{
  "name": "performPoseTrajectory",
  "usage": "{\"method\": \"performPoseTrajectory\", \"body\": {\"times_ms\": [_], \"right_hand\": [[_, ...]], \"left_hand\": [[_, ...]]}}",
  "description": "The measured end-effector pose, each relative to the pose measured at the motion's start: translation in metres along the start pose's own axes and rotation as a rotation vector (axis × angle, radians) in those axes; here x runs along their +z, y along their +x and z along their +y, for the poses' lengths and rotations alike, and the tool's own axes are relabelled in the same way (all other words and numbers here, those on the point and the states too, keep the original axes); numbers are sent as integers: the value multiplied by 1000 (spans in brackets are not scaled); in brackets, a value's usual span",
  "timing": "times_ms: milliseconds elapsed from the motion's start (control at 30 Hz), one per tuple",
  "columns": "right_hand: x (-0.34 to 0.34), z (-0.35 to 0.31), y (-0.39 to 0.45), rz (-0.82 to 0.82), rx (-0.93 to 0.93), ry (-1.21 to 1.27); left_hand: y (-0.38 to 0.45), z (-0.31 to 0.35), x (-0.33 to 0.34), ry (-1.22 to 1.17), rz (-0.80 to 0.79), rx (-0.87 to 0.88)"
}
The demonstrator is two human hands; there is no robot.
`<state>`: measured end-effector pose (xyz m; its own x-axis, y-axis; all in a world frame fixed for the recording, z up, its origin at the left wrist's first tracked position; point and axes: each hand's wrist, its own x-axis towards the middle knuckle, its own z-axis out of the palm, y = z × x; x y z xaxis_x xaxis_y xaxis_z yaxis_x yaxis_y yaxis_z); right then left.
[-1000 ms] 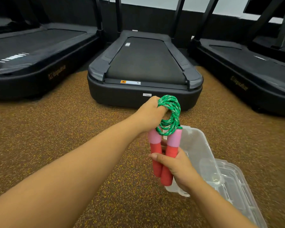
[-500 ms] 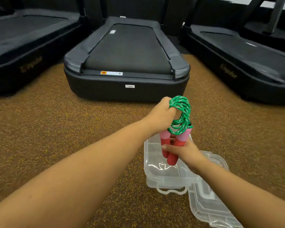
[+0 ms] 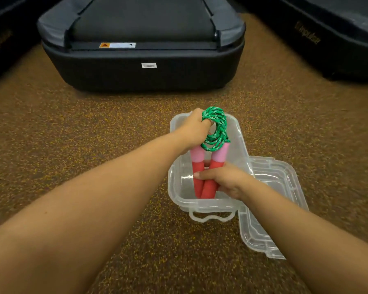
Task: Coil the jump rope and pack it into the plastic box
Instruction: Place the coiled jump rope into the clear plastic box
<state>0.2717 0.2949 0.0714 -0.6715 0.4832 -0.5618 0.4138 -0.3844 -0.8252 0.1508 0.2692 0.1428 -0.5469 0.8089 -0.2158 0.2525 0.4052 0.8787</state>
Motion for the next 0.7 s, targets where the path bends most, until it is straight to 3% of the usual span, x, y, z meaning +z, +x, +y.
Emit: {"method": "performPoseTrajectory", "body": {"times_ms": [300,433,700], "right_hand": [[-11,0,15,54,130,-57],[-16,-1,22,112,166,-257],[-16,-1,42,189,203,-685]], "left_hand": [[32,-24,13,108,-88,-119],[39,-43,28,235,-154,-171],[63,-57,38,351,-68,-215]]}}
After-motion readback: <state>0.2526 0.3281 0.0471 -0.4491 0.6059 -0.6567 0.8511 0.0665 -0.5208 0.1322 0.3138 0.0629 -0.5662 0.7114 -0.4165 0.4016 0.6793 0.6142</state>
